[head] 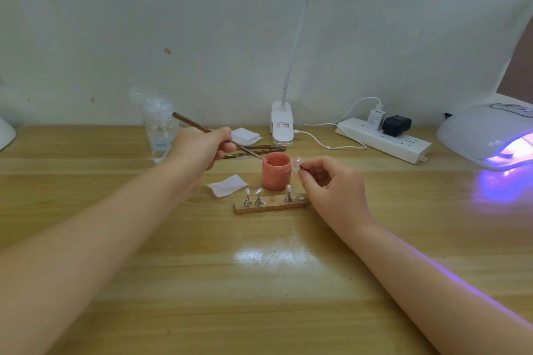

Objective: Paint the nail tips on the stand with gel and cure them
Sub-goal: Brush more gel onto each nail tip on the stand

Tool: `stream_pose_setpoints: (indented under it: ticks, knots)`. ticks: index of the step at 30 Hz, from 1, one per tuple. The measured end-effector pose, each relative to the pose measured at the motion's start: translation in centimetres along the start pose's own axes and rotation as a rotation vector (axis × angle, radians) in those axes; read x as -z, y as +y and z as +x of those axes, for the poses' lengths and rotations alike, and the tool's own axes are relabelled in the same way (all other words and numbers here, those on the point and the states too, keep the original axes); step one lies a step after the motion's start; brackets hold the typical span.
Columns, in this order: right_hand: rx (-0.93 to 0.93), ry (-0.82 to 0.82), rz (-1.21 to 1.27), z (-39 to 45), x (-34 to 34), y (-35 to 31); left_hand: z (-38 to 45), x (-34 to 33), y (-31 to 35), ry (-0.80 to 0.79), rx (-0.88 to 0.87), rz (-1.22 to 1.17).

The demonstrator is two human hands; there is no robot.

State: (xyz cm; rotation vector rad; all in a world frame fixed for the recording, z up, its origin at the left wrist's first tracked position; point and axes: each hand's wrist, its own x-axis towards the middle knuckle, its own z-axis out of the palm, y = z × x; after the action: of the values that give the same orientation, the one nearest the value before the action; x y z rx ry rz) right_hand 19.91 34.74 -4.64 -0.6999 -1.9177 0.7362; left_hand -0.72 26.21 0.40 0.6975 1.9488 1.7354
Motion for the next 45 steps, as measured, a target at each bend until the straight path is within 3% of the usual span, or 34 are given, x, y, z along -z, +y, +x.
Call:
stream_pose_setpoints:
  ticks: [7,10,18,38,45]
  knots:
    - [0.02,-0.011,0.025,-0.1,0.1,-0.1,-3.6,0.4,-0.2,-0.114,-0.306,-0.122]
    - [0.009,-0.022,0.074,-0.2,0.1,-0.2,-6.3,0.3,-1.2,-0.206,-0.479,-0.057]
    - [0.002,-0.032,0.085,-0.2,0.1,-0.3,-9.7,-0.2,-3.0,-0.267,-0.737,0.107]
    - [-0.012,-0.047,0.085,-0.4,0.2,-0.5,-10.5,-0.6,-3.2,-0.251,-0.835,0.127]
    - [-0.056,-0.028,0.106,-0.3,0.4,-0.6,-10.3,-0.4,-3.7,-0.252,-0.788,0.154]
